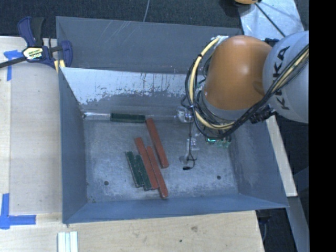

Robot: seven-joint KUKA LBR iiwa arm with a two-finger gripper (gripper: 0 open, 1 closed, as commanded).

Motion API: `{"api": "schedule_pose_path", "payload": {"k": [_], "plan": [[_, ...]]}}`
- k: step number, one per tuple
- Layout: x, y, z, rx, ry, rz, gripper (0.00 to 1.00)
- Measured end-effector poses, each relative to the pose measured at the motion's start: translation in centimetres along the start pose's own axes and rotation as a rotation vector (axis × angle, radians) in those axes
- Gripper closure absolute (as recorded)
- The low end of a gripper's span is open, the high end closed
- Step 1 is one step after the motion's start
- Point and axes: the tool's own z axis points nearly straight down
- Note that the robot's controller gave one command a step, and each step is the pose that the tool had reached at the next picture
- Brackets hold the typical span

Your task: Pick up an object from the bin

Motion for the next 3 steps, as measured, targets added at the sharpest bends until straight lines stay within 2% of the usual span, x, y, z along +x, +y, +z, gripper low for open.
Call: {"api": "schedule_pose_path", "payload": {"k": [1,2,3], "plan": [[-0.2,0.0,-0.4,-0.001,-0.007,0.001,0.0],[-2.0,1.9,3.8,-0.001,-0.016,0.056,0.0],[-1.1,2.3,9.4,-0.002,-0.009,0.199,0.0]]}}
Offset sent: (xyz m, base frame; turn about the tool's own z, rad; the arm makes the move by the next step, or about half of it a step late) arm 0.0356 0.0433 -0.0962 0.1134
